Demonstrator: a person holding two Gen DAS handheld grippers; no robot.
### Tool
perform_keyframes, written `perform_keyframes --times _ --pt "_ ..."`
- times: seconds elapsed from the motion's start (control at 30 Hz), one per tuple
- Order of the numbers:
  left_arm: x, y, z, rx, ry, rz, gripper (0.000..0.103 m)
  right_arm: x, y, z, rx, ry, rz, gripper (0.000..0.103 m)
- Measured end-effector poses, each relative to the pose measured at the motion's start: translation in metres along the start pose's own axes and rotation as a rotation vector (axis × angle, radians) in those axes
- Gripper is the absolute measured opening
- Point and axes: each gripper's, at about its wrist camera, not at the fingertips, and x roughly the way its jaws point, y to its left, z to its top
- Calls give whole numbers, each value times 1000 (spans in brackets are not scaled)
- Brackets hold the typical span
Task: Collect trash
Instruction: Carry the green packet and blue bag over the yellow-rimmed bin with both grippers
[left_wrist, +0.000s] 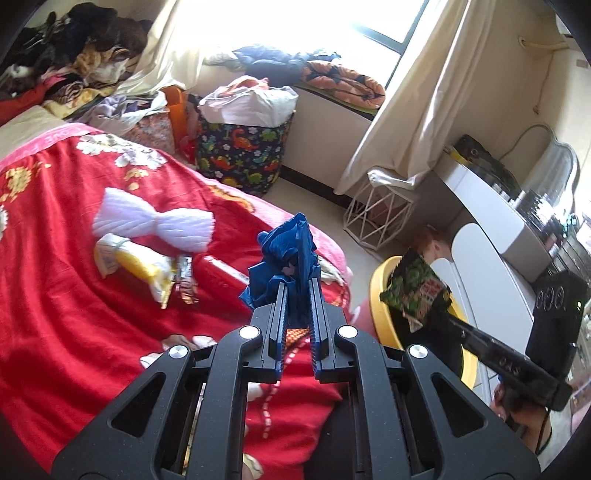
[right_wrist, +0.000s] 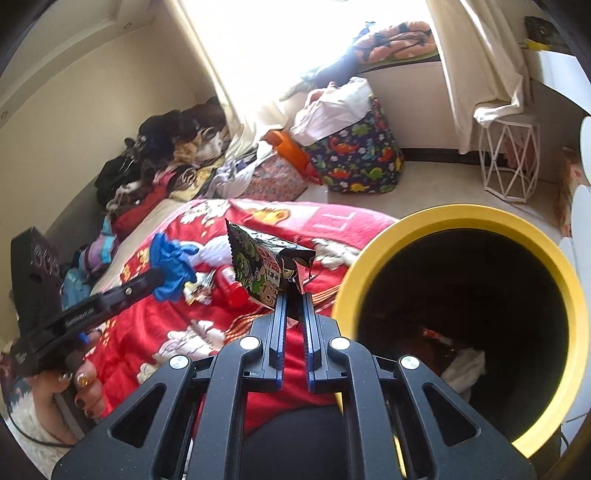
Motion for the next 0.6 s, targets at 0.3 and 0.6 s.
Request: perform_keyframes --times 0.3,0.6 --pt "2 -29 -3 59 13 -48 6 -12 -24 7 52 -42 -43 8" --pt "2 -53 -7 117 11 -75 6 -23 -35 6 74 -78 -102 8"
